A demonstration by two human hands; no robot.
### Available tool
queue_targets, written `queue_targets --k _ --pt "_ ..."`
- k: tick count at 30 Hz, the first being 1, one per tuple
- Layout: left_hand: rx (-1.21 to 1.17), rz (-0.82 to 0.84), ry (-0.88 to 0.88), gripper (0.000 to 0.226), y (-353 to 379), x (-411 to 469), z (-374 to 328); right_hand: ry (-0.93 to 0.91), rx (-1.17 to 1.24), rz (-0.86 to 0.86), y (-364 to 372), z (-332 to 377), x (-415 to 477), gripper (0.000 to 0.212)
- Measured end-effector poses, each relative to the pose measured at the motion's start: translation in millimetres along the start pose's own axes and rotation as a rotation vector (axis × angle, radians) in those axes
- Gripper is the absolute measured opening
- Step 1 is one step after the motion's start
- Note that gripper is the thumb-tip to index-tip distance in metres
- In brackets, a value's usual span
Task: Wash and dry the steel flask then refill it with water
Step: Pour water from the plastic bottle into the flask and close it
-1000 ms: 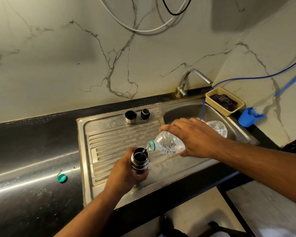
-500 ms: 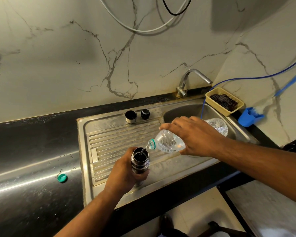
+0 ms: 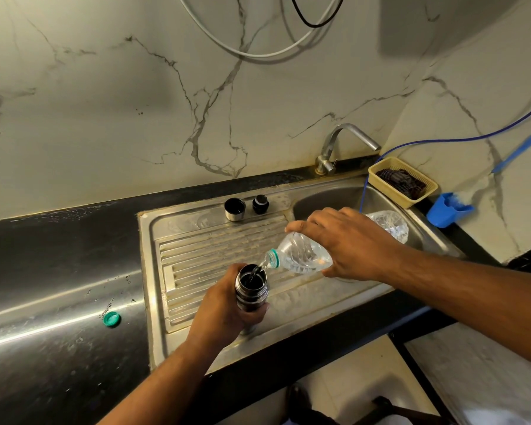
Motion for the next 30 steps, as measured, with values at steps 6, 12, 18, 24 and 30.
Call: queue_targets --k 6,12,18,24,30 --pt "0.004 0.007 -0.020 0.063 0.6 0.1 1.6 0.006 0.004 0.001 -0.1 -0.8 -0.2 0.104" --pt "0.001 0.006 -0.017 0.062 0.6 0.1 1.4 0.008 -0.005 0.003 0.0 -0.6 -1.6 0.104" --pt "0.004 0.010 -0.019 0.064 0.8 0.0 1.9 0.008 -0.016 0.004 -2.6 -0.7 -1.6 0.104" --pt "0.006 0.002 -0.029 0.063 1.2 -0.2 2.4 0.011 -0.020 -0.003 -6.1 0.3 -1.9 0.104" --pt "-0.003 -0.003 -0.023 0.062 1.6 -0.4 2.7 0.012 -0.032 0.000 -5.7 0.6 -2.5 0.105"
Point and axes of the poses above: each hand's wrist, its own x-axis towards the middle knuckle, its own y-axis out of the palm, z = x × y, the point moved 4 cm from there along x, towards the middle knuckle, and after that the axes turned 7 degrees about -z, right-handed, at the moved point
